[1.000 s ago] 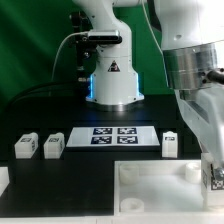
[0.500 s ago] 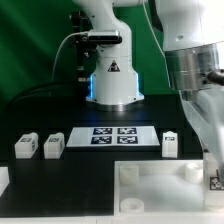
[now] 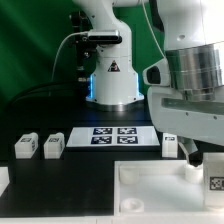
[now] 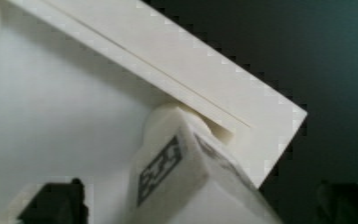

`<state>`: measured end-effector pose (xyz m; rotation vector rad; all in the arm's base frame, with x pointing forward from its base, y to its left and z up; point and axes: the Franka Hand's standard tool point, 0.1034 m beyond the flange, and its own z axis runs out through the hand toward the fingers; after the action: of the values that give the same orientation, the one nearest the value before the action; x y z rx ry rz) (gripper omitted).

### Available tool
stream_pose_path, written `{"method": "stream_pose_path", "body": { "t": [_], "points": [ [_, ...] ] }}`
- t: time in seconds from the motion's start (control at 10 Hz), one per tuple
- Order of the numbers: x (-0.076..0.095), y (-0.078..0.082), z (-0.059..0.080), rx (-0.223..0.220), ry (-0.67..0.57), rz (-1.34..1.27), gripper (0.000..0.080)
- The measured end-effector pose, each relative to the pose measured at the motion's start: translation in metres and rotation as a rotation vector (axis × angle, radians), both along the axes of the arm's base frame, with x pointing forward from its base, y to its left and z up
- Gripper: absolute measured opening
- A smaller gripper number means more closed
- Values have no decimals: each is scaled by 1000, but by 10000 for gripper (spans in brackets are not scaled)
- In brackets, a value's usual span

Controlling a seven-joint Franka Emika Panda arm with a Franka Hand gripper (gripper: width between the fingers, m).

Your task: Assemble one leg

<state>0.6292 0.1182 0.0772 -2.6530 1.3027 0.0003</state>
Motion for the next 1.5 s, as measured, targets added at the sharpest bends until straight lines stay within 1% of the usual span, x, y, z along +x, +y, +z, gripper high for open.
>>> {"method": "stream_pose_path", "body": {
  "t": [0.1, 0.2, 0.3, 0.5, 0.7, 0.8, 1.1, 1.3, 1.4, 1.5],
  "points": [
    [-1, 0, 0, -12, -7, 87, 648],
    [-2, 0, 1, -63, 0, 324, 648],
    [0, -2, 0, -91, -9, 480, 648],
    [1, -2, 0, -85, -9, 417, 648],
    [1, -2, 0, -82, 0, 354, 387],
    [1, -2, 0, -77, 11, 271, 291],
    [1, -2, -1, -54, 60, -83, 291],
    [3, -3, 1, -13, 133, -521, 291],
    [4, -1, 0, 31, 164, -763, 291],
    [4, -1, -2, 84, 178, -978, 292]
  ]
}}
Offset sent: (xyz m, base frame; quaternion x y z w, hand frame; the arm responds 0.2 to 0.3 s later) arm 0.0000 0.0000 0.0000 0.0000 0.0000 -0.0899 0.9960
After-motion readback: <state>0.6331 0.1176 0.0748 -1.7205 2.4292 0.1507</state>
